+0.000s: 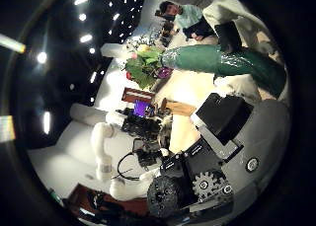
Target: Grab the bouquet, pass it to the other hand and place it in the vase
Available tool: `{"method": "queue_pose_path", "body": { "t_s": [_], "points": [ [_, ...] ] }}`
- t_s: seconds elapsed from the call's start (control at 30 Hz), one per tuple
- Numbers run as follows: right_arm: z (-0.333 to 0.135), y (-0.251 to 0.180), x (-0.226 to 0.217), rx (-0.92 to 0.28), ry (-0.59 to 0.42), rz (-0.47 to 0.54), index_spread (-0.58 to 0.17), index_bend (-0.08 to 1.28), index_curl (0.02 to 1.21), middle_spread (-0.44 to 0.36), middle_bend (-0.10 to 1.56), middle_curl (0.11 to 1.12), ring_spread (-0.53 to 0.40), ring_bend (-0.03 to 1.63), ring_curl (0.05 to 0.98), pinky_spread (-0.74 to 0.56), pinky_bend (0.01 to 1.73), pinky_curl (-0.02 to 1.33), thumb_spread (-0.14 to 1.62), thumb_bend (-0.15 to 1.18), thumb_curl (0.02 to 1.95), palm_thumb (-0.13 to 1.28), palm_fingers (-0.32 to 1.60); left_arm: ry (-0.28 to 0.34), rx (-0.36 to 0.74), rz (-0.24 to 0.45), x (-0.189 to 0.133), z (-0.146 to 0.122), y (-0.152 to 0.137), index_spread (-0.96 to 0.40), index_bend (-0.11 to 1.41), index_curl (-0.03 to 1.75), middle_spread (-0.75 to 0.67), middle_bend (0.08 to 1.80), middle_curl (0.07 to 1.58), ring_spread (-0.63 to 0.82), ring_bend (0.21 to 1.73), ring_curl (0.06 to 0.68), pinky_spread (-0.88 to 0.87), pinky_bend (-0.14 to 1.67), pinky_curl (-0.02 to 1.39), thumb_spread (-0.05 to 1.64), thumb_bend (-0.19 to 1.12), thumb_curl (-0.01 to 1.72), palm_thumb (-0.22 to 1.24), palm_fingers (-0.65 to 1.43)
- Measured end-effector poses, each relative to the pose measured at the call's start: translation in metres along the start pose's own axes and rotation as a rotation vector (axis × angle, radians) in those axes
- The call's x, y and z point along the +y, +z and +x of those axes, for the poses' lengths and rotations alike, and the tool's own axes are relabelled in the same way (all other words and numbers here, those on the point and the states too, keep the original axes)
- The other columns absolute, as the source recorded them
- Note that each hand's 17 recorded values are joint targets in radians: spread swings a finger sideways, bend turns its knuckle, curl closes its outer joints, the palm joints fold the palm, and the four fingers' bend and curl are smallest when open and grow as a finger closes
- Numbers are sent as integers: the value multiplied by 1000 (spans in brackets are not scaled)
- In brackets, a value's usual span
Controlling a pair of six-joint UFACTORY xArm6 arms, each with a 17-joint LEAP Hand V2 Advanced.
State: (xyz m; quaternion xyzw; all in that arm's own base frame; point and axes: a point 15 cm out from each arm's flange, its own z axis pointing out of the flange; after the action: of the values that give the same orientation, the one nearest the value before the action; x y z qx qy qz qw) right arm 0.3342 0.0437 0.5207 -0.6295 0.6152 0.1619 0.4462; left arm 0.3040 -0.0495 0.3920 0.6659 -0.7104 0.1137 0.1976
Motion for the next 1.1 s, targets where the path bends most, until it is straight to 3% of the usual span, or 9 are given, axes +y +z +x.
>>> {"method": "queue_pose_path", "body": {
  "t_s": [0.23, 0.43, 0.57, 0.63, 0.87, 1.03, 1.1],
  "points": [
    [-22, -13, 4, -126, -86, 37, -302, 995, 1087, -151, 1294, 894, -187, 1444, 671, -250, 1191, 889, 320, -18, 972, 1199, 1116, 21, 156, 121, -19, 11, -21, 114, 169, 391, 177, 281, 360, 333, 542, 156, 302, 194, 237, 956, -32, 269, 124, 413],
    [-21, 0, 20, -304, -81, 3, -299, 996, 1082, -149, 1303, 885, -185, 1447, 667, -258, 1171, 916, 307, -18, 974, 1205, 1119, 59, 392, 235, -35, 33, -49, 114, 168, 370, 145, 315, 369, 293, 579, 150, 253, 213, 249, 936, -30, 277, 101, 431],
    [-22, -3, 21, -362, -83, 5, -295, 1005, 1075, -149, 1307, 883, -183, 1448, 663, -262, 1157, 932, 299, -19, 971, 1193, 1124, 96, 610, 224, -38, 57, -57, 130, 157, 356, 169, 305, 367, 299, 608, 148, 246, 245, 260, 907, -31, 284, 106, 404],
    [-18, -2, 20, -364, -73, 0, -294, 1006, 1073, -149, 1307, 882, -183, 1448, 662, -263, 1154, 936, 296, -18, 970, 1193, 1124, 103, 674, 217, -31, 54, -64, 141, 160, 350, 197, 303, 364, 322, 614, 146, 263, 256, 262, 890, -32, 290, 109, 384],
    [1, 1, 24, -295, -34, -16, -291, 1020, 1067, -149, 1310, 879, -182, 1452, 658, -265, 1146, 962, 293, -18, 971, 1188, 1123, 121, 652, 201, -19, 50, -60, 156, 171, 343, 233, 308, 361, 368, 640, 139, 292, 263, 266, 866, -32, 301, 118, 363],
    [38, 0, 20, -135, 21, 10, -295, 1029, 1078, -157, 1298, 888, -198, 1432, 665, -263, 1199, 984, 475, -29, 952, 1092, 1097, 134, 628, 206, -11, 56, -62, 158, 177, 348, 244, 309, 361, 370, 638, 131, 314, 255, 265, 864, -32, 303, 119, 353],
    [47, -2, 23, -54, 50, 15, -293, 916, 1031, -166, 1223, 853, -210, 1380, 636, -292, 1169, 922, 648, -50, 872, 940, 1083, 141, 615, 193, -9, 56, -62, 163, 172, 346, 248, 310, 359, 380, 640, 130, 321, 254, 266, 864, -32, 303, 119, 352]
  ]
}}
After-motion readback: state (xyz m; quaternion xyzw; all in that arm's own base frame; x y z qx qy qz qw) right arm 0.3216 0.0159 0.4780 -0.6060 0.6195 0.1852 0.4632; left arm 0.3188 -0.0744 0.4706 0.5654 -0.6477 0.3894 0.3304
